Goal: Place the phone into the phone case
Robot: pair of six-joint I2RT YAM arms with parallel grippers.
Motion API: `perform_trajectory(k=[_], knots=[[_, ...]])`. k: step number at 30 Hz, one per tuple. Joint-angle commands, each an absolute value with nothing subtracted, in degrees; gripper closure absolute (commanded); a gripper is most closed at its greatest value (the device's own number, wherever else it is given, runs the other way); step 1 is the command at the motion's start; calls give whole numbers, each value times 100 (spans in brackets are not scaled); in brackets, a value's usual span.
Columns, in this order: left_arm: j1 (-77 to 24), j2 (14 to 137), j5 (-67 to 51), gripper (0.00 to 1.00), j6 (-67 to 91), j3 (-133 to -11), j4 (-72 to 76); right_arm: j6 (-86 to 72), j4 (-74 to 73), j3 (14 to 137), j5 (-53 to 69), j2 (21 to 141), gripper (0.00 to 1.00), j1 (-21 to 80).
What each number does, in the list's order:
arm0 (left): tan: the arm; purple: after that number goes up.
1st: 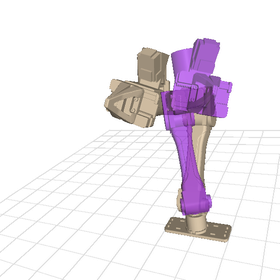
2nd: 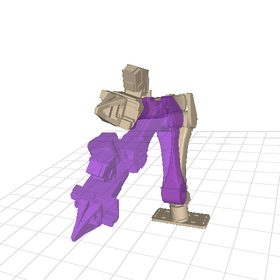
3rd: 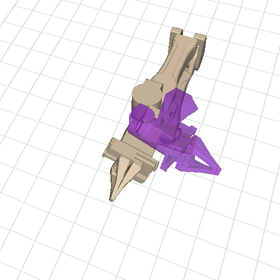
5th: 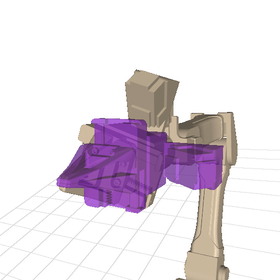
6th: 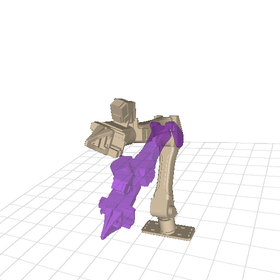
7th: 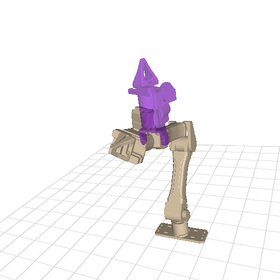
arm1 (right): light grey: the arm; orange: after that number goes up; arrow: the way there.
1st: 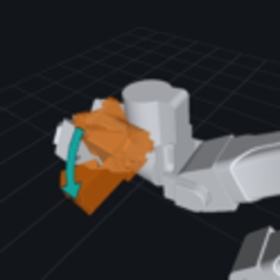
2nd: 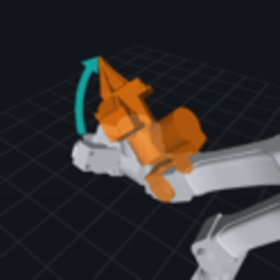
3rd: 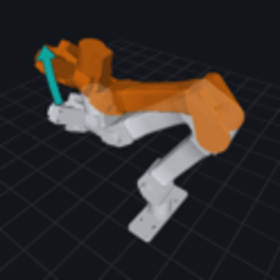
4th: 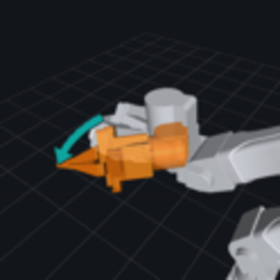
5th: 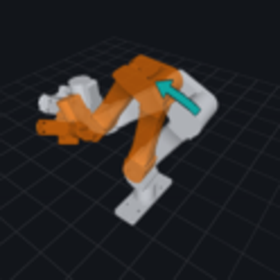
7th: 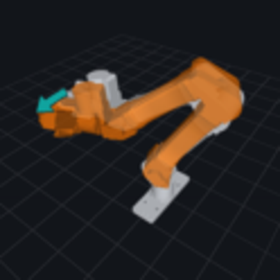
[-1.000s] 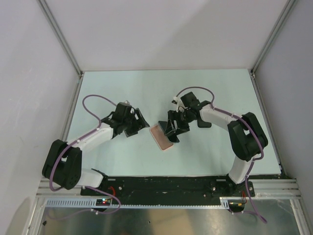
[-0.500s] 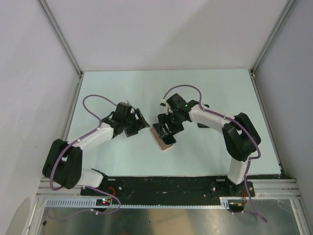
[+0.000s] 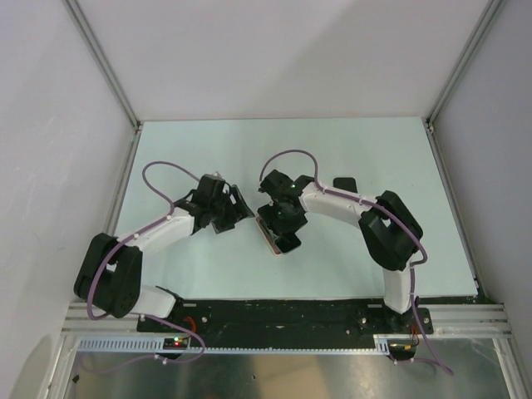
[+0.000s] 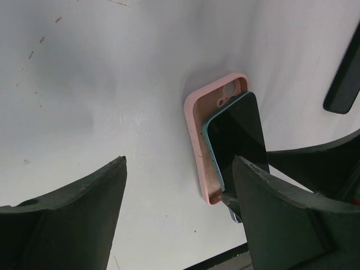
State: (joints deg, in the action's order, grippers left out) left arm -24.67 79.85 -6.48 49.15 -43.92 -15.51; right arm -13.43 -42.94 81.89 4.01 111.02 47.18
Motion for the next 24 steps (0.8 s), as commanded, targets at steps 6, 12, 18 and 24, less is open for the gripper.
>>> perform_trajectory(k=[6, 12, 18, 24], knots=[[-2436, 8038, -701, 20, 4957, -4518, -1406, -1267, -4677, 8794, -323, 11419, 81, 4896], [-2429, 8049, -710, 20, 4961, -4528, -1410, -1422, -4828, 8995, -318, 11541, 80, 5002], [-2427, 8083, -721, 20, 4957, -4548, -1406, -1525, -4922, 9122, -316, 11503, 79, 5057], [-2427, 8073, -734, 20, 4964, -4561, -1408, -1598, -5027, 9200, -260, 11615, 79, 5076]])
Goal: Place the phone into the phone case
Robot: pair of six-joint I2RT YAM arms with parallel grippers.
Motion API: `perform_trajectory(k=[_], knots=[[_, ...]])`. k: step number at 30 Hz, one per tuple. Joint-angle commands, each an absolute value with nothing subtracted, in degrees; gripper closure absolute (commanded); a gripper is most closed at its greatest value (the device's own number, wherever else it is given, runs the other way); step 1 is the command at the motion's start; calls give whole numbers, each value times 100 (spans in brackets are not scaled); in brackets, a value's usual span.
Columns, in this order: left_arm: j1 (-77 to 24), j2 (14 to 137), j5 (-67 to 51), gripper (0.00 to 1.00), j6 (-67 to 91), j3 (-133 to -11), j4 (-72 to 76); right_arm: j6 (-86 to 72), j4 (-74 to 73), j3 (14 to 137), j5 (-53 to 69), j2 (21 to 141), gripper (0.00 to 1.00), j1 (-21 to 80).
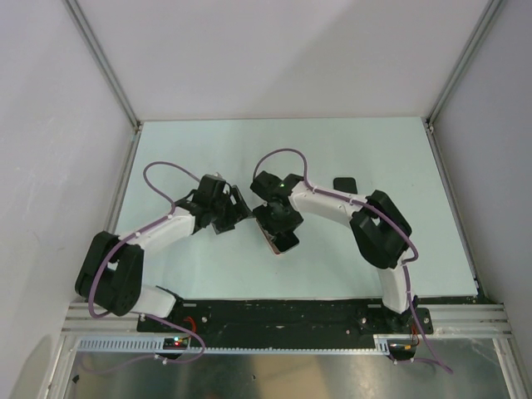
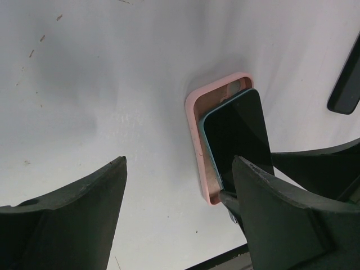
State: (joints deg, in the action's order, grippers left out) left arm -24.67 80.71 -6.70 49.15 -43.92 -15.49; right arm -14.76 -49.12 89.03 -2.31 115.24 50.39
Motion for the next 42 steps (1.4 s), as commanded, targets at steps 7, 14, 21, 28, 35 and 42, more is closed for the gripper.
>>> perform_trajectory(k=[7, 14, 21, 28, 35, 42], knots=[[-2431, 8127, -766, 20, 4989, -4589, -1406, -1746, -5030, 9204, -128, 11675, 77, 5115], [-2426, 8136, -765, 21, 5001, -4604, -1409, -1813, -5008, 9203, -113, 11687, 64, 5129], [-2429, 8232, -780, 21, 5017, -4641, -1405, -1827, -4825, 9163, -69, 11513, 27, 5129], [-2426, 8297, -799, 25, 4982, -4679, -1405, -1828, -4706, 9180, -65, 11435, 12, 5088], [-2434, 8388, -870, 30, 4914, -4687, -1412, -1924, -4307, 8976, 143, 11043, 10, 4918], [-2557, 8454, -907, 40, 4820, -4723, -1408, -2083, -3744, 8800, 286, 10510, 27, 4173]])
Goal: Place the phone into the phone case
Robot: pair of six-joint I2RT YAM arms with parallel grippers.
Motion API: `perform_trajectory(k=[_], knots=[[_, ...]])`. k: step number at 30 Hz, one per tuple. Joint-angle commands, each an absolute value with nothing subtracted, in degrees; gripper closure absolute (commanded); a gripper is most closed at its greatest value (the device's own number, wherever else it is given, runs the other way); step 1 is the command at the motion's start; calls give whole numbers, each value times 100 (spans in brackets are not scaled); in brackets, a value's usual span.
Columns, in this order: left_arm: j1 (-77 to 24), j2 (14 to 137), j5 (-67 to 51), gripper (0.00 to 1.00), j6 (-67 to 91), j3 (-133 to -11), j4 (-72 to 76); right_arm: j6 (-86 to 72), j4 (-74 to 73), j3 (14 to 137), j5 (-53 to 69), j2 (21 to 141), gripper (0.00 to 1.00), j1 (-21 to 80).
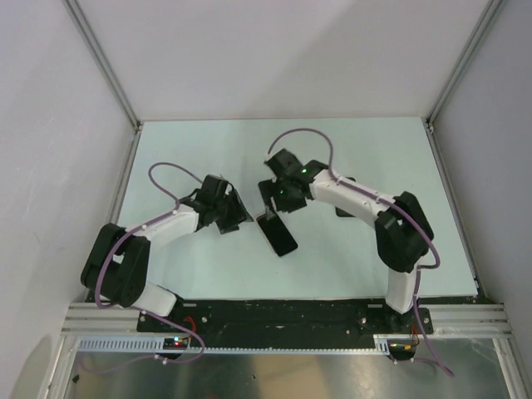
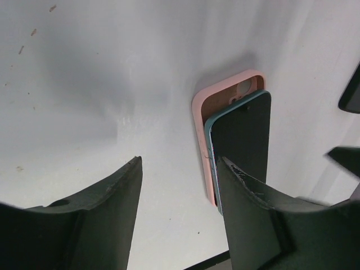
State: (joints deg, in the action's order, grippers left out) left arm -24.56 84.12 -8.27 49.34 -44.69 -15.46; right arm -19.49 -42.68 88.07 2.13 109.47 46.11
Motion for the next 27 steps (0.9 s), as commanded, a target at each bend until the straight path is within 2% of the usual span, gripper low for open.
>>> perform_trajectory(k=[1, 5, 9, 18, 27], knots=[[-2593, 8476, -915, 41, 4818, -4743, -1411, -2083, -3691, 8808, 314, 10559, 33, 4104], [-2696, 8661, -922, 47, 4813, -4849, -1410, -2047, -3437, 8786, 531, 10805, 53, 3913], [-2813, 8865, -888, 53, 4819, -5017, -1406, -2031, -3229, 8751, 648, 11027, 65, 3839], [-3075, 9308, -797, 63, 4900, -5302, -1412, -1923, -3069, 8662, 725, 11262, 71, 3868], [-3110, 9443, -595, 69, 4935, -5313, -1406, -1880, -2937, 8381, 727, 11375, 71, 3875]])
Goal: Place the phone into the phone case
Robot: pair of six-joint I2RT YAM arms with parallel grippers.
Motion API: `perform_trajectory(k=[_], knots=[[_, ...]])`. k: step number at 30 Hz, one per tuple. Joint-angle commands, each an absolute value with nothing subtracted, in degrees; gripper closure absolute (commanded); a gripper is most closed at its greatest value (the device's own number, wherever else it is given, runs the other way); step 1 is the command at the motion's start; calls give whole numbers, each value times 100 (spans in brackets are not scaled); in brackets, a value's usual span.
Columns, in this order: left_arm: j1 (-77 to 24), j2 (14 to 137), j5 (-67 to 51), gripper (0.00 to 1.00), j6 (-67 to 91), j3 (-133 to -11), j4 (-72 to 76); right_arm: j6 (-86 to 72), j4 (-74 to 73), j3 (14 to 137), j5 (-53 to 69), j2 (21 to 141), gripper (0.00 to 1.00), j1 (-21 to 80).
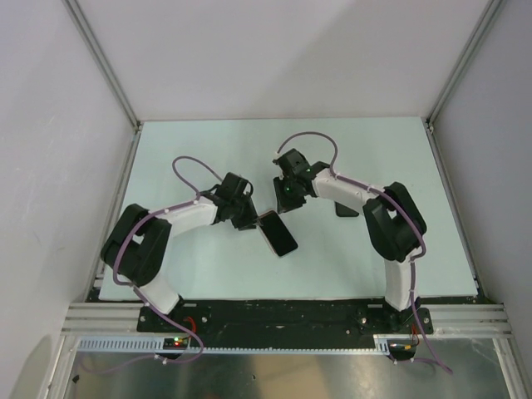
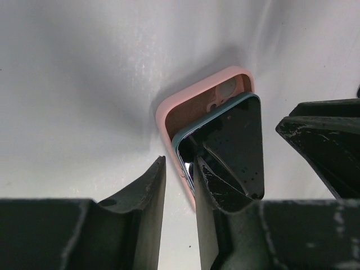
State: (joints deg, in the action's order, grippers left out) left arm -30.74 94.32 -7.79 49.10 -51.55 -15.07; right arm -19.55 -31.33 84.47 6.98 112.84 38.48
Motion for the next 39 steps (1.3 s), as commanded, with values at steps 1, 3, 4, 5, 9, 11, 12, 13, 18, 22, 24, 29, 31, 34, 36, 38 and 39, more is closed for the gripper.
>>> perform_trajectory(k=[1, 3, 4, 5, 9, 11, 12, 13, 18, 22, 24, 29, 31, 34, 36, 38, 39], knots=[[-3111, 9455, -574, 69, 4937, -5306, -1406, -1867, -2923, 8369, 737, 11396, 71, 3889], [-3111, 9492, -552, 70, 4932, -5301, -1406, -1858, -2915, 8361, 747, 11440, 71, 3903], [-3111, 9505, -544, 70, 4927, -5309, -1406, -1860, -2903, 8360, 756, 11459, 71, 3903], [-3111, 9525, -540, 70, 4924, -5313, -1406, -1862, -2893, 8359, 760, 11482, 71, 3907], [-3111, 9579, -493, 72, 4894, -5347, -1410, -1860, -2864, 8358, 781, 11540, 71, 3915], [-3109, 9613, -473, 72, 4891, -5353, -1407, -1865, -2854, 8369, 797, 11558, 71, 3919], [-3106, 9627, -469, 73, 4889, -5362, -1411, -1868, -2846, 8373, 803, 11566, 71, 3919], [-3109, 9652, -472, 73, 4888, -5375, -1409, -1870, -2843, 8383, 810, 11580, 71, 3924], [-3109, 9728, -464, 76, 4887, -5420, -1406, -1878, -2837, 8406, 817, 11656, 71, 3938], [-3107, 9757, -427, 77, 4880, -5430, -1410, -1893, -2825, 8406, 848, 11745, 71, 3945], [-3110, 9752, -417, 78, 4878, -5422, -1418, -1904, -2818, 8406, 871, 11778, 71, 3950], [-3109, 9721, -417, 78, 4895, -5401, -1415, -1916, -2800, 8409, 817, 11855, 73, 4024], [-3104, 9725, -432, 78, 4908, -5404, -1419, -1927, -2801, 8411, 762, 11885, 75, 4065], [-3104, 9744, -449, 78, 4913, -5419, -1416, -1957, -2803, 8422, 676, 11949, 78, 4120], [-3105, 9757, -460, 78, 4909, -5442, -1415, -1972, -2810, 8445, 611, 12011, 80, 4141], [-3103, 9763, -451, 78, 4883, -5465, -1415, -1972, -2893, 8510, 511, 12102, 81, 4158], [-3103, 9737, -436, 78, 4863, -5475, -1415, -1975, -2941, 8553, 414, 12159, 81, 4171]])
